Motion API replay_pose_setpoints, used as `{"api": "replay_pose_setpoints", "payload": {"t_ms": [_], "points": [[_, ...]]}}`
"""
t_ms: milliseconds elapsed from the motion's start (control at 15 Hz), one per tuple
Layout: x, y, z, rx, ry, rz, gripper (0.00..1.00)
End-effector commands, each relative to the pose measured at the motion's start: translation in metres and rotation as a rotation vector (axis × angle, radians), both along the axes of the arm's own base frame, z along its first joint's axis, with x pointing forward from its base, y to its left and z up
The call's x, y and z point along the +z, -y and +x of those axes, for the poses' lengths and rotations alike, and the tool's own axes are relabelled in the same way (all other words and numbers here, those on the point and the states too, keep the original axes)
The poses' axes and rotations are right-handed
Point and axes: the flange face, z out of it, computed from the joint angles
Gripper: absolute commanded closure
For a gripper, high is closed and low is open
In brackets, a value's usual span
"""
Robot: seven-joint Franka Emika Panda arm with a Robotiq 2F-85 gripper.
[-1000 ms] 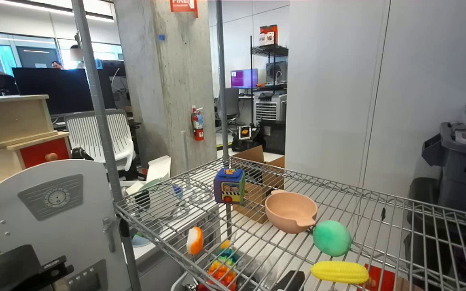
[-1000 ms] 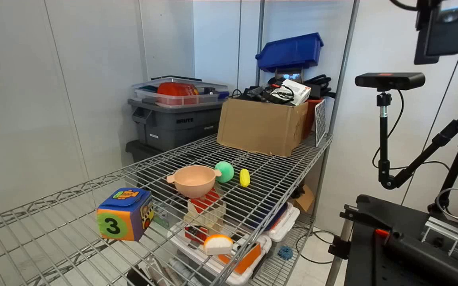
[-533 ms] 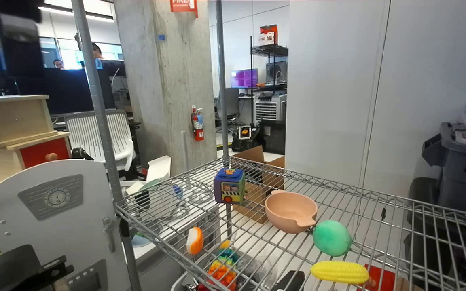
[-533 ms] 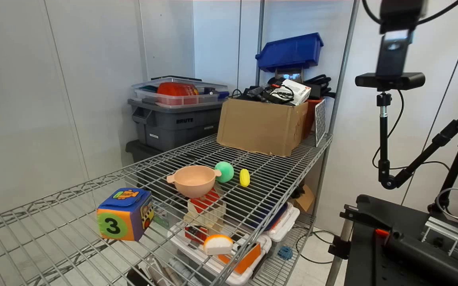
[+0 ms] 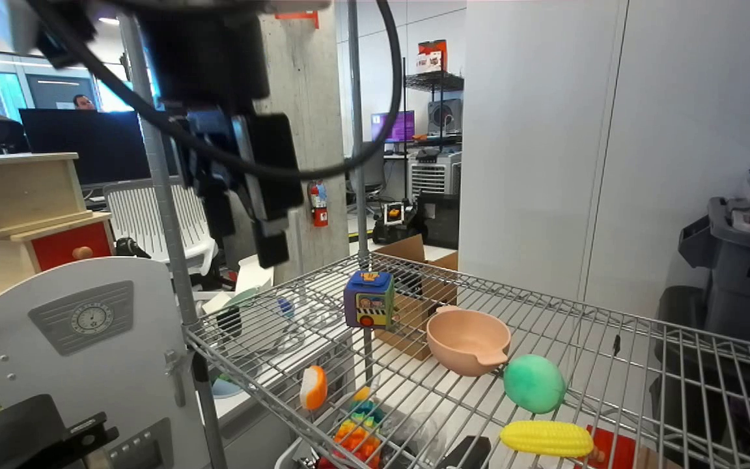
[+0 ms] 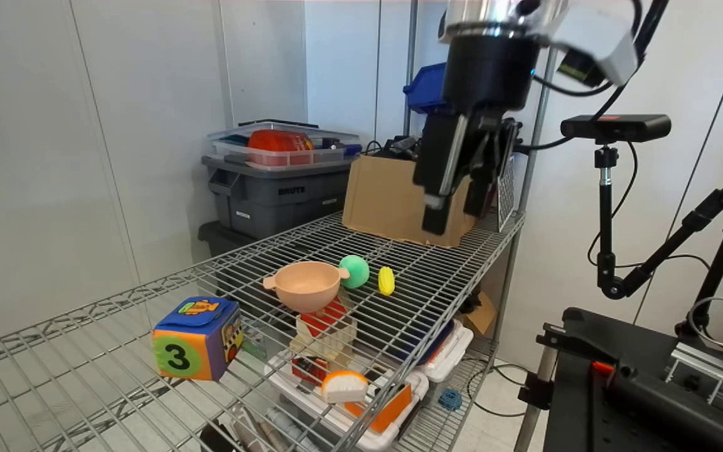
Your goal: Put the orange object on the toy box
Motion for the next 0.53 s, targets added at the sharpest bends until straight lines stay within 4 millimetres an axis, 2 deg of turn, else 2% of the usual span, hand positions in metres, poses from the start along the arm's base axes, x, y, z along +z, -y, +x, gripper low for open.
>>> {"api": "replay_pose_setpoints", "payload": {"t_ms": [0, 200, 467], "points": [[-0.056, -0.006, 0.048, -0.037, 0.031, -0.001, 0.0], [-0.098, -0.014, 0.081, -0.049, 0.017, -0.011, 0.0], [-0.145, -0.044, 0.107, -0.03, -0.026, -0.033, 0.0]]}}
